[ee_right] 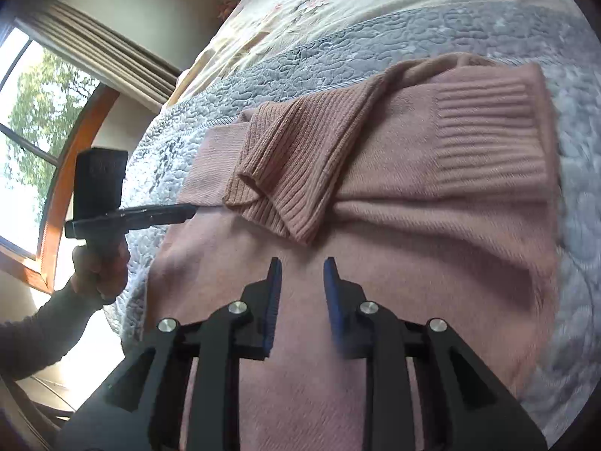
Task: Fold small clothes
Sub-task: 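Open both grippers and smooth the folded sweater with the left gripper, then grasp the ribbed hem of the folded sweater with both grippers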
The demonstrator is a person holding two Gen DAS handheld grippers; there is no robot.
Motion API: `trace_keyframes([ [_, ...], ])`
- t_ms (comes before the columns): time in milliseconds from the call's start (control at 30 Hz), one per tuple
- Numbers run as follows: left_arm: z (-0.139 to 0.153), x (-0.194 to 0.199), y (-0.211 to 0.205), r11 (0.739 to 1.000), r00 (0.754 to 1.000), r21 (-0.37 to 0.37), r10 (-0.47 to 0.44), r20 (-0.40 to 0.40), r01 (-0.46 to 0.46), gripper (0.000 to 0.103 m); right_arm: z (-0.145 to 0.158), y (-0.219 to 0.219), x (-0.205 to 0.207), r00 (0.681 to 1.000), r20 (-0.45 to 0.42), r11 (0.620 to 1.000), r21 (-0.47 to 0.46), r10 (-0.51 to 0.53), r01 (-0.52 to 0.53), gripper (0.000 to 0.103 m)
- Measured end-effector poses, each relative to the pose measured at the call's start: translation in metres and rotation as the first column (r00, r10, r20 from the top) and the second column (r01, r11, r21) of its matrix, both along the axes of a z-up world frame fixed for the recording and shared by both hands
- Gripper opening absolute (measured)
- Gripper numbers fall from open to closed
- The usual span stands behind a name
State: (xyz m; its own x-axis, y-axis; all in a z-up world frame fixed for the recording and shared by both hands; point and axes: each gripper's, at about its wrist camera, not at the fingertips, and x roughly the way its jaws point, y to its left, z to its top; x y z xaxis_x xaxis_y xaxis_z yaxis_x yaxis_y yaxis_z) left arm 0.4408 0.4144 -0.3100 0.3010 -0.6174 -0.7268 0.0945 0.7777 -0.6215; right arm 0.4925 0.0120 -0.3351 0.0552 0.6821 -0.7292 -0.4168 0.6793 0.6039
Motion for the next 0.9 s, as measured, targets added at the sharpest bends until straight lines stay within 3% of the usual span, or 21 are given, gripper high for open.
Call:
trace_keyframes([
  [100, 0.023, -0.071, 0.013, 0.999, 1.0, 0.025, 0.029, -0.007, -0.029, 0.043, 0.009, -0.05, -0.044, 0.992, -0.103, 0.996, 0.045, -0.077, 0.082, 0.04],
  [167, 0.032, -0.121, 0.02, 0.998, 0.998, 0.035, 0.05, -0.036, -0.049, 0.049, 0.01, -0.084, -0.08, 0.975, -0.178, 0.988, 0.061, -0.129, 0.142, 0.042],
  [267, 0.037, -0.193, 0.037, 0.992, 0.987, 0.008, 0.129, -0.099, -0.129, 0.064, 0.009, -0.126, -0.136, 0.952, -0.254, 0.982, 0.027, -0.173, 0.186, 0.048],
  [333, 0.034, -0.23, 0.044, 0.985, 0.974, 0.006, 0.169, -0.15, -0.17, 0.067, 0.006, -0.146, -0.169, 0.933, -0.308, 0.98, 0.011, -0.187, 0.2, 0.054],
  [433, 0.022, -0.274, 0.055, 0.973, 0.95, -0.021, 0.218, -0.225, -0.228, 0.07, -0.003, -0.174, -0.207, 0.899, -0.375, 0.97, -0.008, -0.227, 0.242, 0.055],
  [600, -0.006, -0.301, 0.067, 0.941, 0.9, -0.108, 0.268, -0.344, -0.321, 0.072, -0.023, -0.186, -0.238, 0.856, -0.458, 0.964, -0.011, -0.241, 0.266, 0.055],
  [767, -0.027, -0.302, 0.066, 0.939, 0.876, -0.098, 0.264, -0.403, -0.328, 0.072, -0.029, -0.181, -0.246, 0.85, -0.469, 0.966, -0.033, -0.24, 0.255, 0.054],
  [900, -0.049, -0.298, 0.059, 0.93, 0.852, -0.146, 0.236, -0.467, -0.338, 0.072, -0.029, -0.172, -0.244, 0.852, -0.465, 0.967, -0.039, -0.24, 0.251, 0.06],
])
